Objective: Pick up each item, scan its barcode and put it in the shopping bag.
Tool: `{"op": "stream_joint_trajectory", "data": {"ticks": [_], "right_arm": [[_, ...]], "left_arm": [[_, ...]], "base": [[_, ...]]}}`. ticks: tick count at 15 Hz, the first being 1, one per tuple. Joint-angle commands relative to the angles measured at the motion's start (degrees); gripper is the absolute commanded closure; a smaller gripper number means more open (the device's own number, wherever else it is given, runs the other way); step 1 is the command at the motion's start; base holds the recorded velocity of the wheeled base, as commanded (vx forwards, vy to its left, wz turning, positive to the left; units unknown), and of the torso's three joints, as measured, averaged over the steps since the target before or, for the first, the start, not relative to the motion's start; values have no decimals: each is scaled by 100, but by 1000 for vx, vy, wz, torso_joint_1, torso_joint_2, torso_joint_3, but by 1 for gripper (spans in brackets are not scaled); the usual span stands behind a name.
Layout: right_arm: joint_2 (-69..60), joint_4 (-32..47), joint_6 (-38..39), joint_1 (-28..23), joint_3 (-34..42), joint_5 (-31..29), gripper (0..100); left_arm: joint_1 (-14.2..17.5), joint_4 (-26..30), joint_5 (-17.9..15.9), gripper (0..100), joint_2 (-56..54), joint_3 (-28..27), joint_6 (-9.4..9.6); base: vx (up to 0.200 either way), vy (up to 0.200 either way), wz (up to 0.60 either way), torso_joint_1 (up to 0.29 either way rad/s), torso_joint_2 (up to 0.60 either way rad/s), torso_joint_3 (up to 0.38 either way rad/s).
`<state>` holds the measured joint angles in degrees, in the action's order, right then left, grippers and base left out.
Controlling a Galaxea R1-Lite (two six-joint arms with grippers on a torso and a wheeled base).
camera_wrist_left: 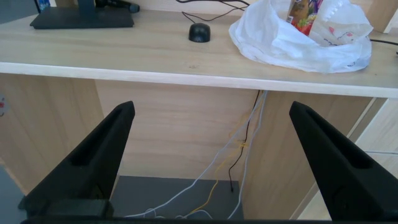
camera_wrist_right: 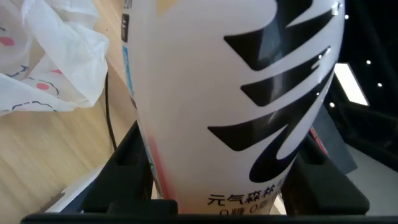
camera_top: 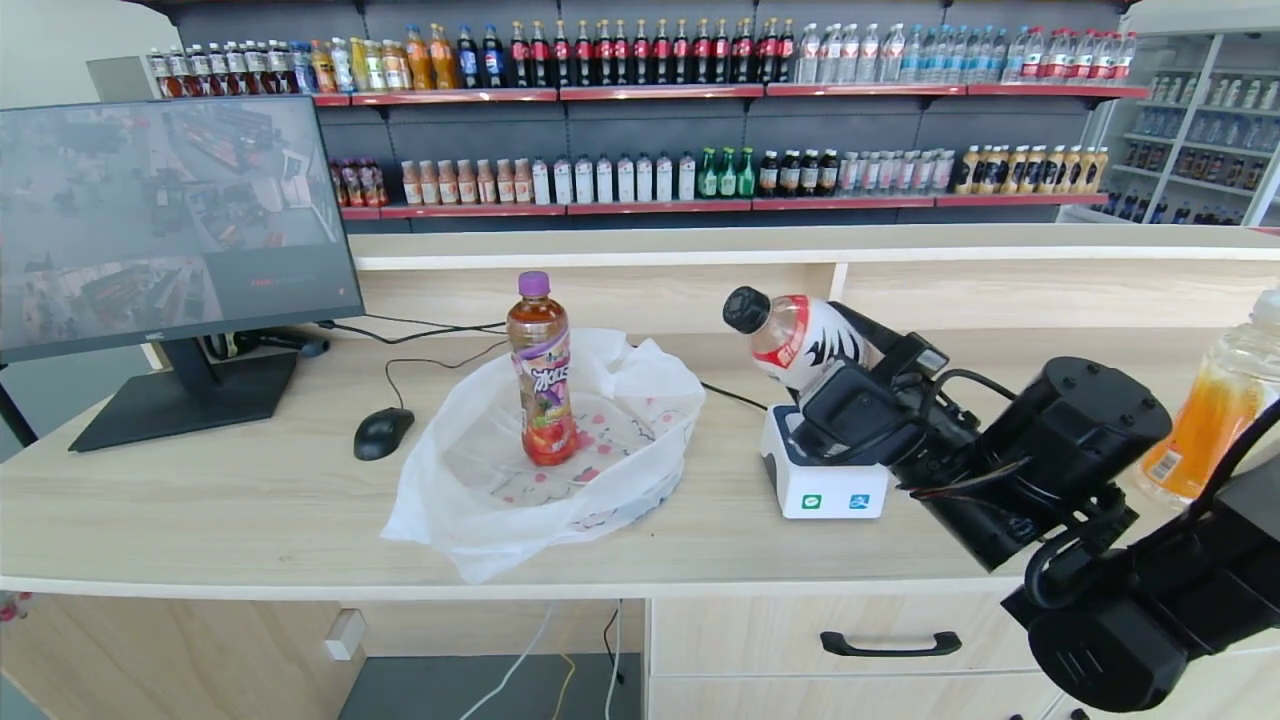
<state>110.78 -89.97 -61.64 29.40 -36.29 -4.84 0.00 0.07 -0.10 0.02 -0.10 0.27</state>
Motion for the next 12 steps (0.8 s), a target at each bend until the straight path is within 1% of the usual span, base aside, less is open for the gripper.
{"op": "stream_joint_trajectory", "data": {"ticks": [1, 3, 5, 12], "right_arm": [[120, -3, -121, -110, -27, 1, 100], [269, -3, -367, -225, -80, 220, 100], [489, -3, -639, -260, -308, 589, 100], [849, -3, -947, -260, -528, 677, 100]], "left_arm": [[0, 1, 1, 0, -2, 1, 0], [0, 1, -8, 0, -2, 1, 0], [0, 1, 1, 0, -2, 1, 0], [0, 1, 1, 0, -2, 10, 0]], "base": [[0, 0, 0, 0, 0, 0], [0, 0, 0, 0, 0, 0], [0, 0, 0, 0, 0, 0], [0, 0, 0, 0, 0, 0]]}}
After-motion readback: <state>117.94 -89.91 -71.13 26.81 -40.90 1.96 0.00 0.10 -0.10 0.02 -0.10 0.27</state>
